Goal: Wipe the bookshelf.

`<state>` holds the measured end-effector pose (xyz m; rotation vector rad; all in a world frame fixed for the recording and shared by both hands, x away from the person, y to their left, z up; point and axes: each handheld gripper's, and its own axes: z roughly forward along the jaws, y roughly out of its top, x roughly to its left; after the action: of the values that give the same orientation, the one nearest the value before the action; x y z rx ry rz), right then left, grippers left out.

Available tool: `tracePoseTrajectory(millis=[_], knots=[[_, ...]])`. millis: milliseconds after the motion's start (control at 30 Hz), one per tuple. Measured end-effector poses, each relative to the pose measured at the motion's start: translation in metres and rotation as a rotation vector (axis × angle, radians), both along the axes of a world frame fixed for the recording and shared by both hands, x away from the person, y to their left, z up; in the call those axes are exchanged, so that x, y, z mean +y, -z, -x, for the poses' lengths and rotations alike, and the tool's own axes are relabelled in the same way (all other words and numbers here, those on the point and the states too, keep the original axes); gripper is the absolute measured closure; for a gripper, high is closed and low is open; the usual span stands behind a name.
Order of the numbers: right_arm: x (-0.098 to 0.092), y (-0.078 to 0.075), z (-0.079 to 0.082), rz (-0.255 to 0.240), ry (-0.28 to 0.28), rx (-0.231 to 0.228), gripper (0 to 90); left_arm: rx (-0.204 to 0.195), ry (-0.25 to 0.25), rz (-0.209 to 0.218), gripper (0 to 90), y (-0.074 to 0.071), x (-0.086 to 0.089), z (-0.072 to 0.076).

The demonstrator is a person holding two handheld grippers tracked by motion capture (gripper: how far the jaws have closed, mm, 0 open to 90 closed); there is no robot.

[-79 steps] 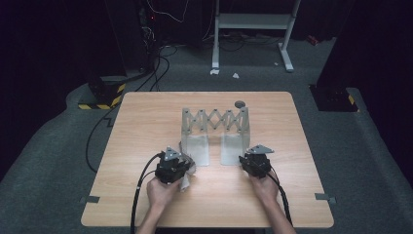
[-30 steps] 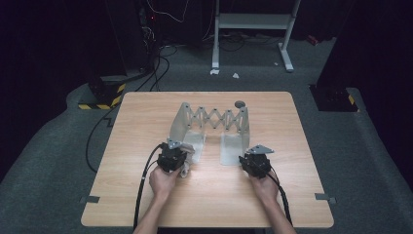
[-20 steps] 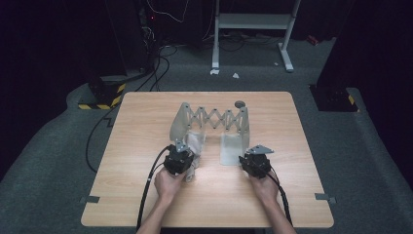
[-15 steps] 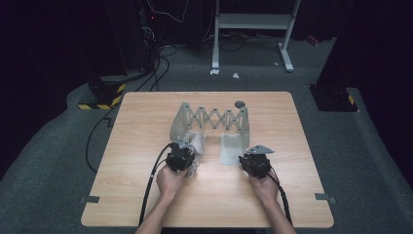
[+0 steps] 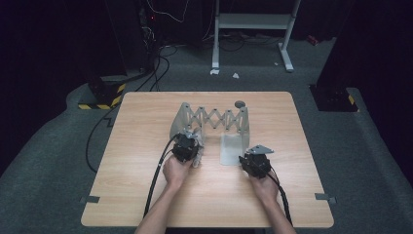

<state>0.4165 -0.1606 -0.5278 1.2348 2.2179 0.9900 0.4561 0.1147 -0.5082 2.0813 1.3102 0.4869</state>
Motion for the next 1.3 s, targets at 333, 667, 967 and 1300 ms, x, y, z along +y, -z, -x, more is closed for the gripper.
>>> tracePoseTrajectory(millis=[333, 667, 967, 1300], knots=[[-0.001, 0.000, 0.000, -0.004, -0.001, 0.004, 72.0, 0.011, 0.019, -0.033, 81.8, -0.001, 0.004, 0.011], [-0.001, 0.000, 0.000, -0.002, -0.001, 0.003, 72.0, 0.027, 0.010, -0.026, 81.8, -0.002, 0.008, 0.013], [-0.001, 0.000, 0.000, -0.005, -0.001, 0.006, 72.1, 0.053, -0.020, -0.032, 81.9, -0.005, 0.001, -0.007], [-0.001, 0.000, 0.000, -0.005, -0.004, 0.005, 73.8, 0.070, -0.046, -0.036, 81.9, -0.006, -0.003, -0.026]])
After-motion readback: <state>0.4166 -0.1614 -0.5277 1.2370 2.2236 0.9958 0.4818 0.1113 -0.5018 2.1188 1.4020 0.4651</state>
